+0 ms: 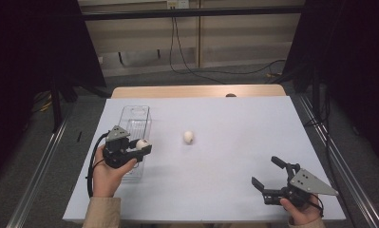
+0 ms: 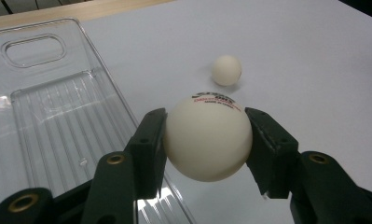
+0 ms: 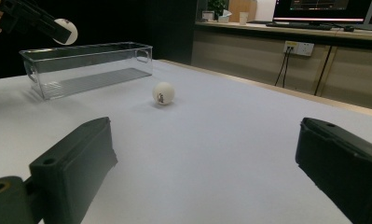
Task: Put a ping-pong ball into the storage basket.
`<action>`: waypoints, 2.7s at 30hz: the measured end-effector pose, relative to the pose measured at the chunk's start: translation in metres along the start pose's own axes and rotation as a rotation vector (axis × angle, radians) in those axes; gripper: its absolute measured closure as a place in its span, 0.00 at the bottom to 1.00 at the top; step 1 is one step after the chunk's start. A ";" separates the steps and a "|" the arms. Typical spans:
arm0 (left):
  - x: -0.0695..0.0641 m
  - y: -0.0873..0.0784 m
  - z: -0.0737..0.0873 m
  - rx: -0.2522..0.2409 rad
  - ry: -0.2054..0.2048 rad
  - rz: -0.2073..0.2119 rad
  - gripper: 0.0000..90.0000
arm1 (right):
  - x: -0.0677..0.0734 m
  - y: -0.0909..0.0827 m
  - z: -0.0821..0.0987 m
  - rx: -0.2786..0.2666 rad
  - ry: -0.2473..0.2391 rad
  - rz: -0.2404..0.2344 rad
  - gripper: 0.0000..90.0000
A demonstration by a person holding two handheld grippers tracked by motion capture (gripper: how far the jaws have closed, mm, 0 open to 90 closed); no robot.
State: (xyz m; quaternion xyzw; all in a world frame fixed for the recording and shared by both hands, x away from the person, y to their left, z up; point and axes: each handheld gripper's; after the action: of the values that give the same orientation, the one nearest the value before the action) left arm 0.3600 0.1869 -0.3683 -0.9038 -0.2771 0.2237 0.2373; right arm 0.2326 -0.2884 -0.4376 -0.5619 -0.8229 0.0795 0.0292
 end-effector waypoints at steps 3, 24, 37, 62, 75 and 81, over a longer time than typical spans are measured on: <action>0.002 -0.001 0.001 0.004 -0.001 -0.006 0.57 | 0.000 0.000 0.000 0.001 0.000 0.000 0.04; 0.009 -0.008 0.003 -0.003 -0.008 -0.045 0.57 | 0.000 0.000 0.000 -0.002 0.000 -0.001 0.04; 0.014 -0.008 0.006 0.000 -0.020 -0.064 0.57 | 0.000 0.000 0.000 -0.003 -0.001 -0.001 0.04; 0.026 -0.008 0.014 0.007 -0.043 -0.104 0.57 | 0.001 0.000 0.000 -0.004 -0.001 -0.003 0.04; 0.030 -0.008 0.017 0.006 -0.055 -0.119 0.57 | 0.001 0.000 0.000 -0.004 -0.002 -0.005 0.04; 0.032 -0.008 0.018 0.008 -0.054 -0.125 0.57 | 0.001 0.000 0.000 -0.003 -0.002 -0.005 0.04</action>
State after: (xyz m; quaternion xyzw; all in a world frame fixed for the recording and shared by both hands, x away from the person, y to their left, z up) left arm 0.3709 0.2174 -0.3866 -0.8773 -0.3384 0.2339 0.2471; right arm 0.2324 -0.2874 -0.4372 -0.5597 -0.8245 0.0788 0.0275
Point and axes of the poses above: each handheld gripper's, and its own axes: y roughly forward along the jaws, z roughly out of its underside, x roughly to its left, and after that the axes turned 14 degrees about z, right-handed
